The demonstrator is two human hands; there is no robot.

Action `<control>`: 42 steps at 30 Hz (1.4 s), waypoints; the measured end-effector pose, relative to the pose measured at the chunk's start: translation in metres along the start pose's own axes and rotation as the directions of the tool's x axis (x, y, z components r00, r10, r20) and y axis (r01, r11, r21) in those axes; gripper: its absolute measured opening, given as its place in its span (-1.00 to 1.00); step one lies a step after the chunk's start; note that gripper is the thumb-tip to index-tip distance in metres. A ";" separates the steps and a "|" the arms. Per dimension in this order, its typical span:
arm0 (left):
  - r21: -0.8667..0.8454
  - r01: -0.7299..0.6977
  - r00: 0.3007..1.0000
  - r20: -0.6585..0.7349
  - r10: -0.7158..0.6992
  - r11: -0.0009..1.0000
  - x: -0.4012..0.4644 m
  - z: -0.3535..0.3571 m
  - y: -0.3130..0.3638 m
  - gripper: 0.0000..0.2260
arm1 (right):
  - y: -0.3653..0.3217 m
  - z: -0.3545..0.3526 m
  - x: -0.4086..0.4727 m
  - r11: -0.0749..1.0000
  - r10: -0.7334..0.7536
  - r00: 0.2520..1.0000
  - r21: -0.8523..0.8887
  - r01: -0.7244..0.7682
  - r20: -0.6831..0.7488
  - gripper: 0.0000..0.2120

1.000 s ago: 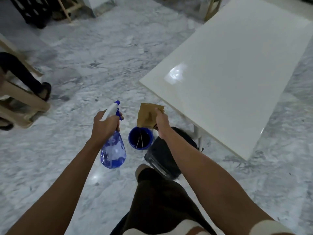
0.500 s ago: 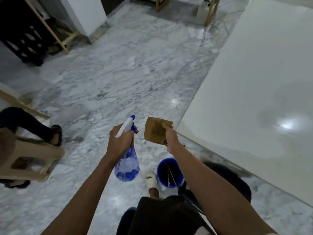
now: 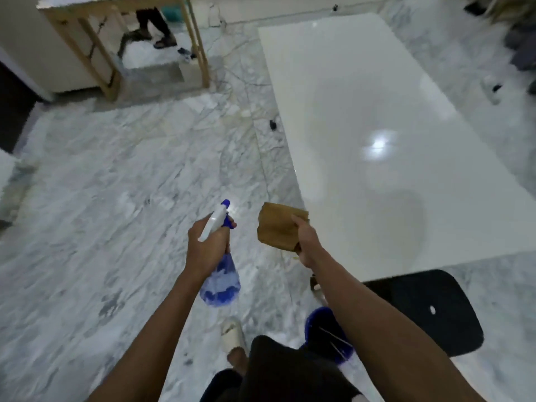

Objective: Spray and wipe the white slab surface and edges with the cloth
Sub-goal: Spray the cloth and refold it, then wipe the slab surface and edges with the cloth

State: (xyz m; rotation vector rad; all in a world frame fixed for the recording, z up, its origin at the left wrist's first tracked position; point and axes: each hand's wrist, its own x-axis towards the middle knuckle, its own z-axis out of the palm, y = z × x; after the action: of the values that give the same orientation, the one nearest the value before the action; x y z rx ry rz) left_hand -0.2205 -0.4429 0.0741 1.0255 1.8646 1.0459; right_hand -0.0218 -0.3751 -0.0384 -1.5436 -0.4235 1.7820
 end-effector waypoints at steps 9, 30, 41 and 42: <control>-0.019 -0.316 0.839 0.462 0.289 0.949 0.110 0.046 0.053 -0.81 | -0.032 -0.036 -0.026 0.888 -0.059 0.897 0.387 0.248 -0.439 -0.65; -0.272 -0.413 0.372 0.821 0.434 0.869 0.181 0.331 0.118 -0.73 | -0.068 -0.147 0.033 0.714 -0.660 0.392 -0.697 0.064 -0.641 -0.66; -0.416 -0.542 0.149 0.807 0.571 0.730 0.207 0.355 0.085 -0.60 | -0.002 -0.085 0.084 0.578 -0.316 0.701 -0.715 -0.392 -0.640 -0.18; -0.421 -0.548 0.132 0.809 0.572 0.722 0.209 0.355 0.084 -0.59 | -0.003 -0.082 0.085 0.571 -0.287 0.709 -0.709 -0.413 -0.644 -0.13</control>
State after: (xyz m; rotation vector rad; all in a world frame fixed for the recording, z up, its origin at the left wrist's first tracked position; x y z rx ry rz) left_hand 0.0306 -0.1229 -0.0324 1.8874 0.4543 0.5675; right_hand 0.0561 -0.3312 -0.1155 -2.7957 -0.8817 0.8089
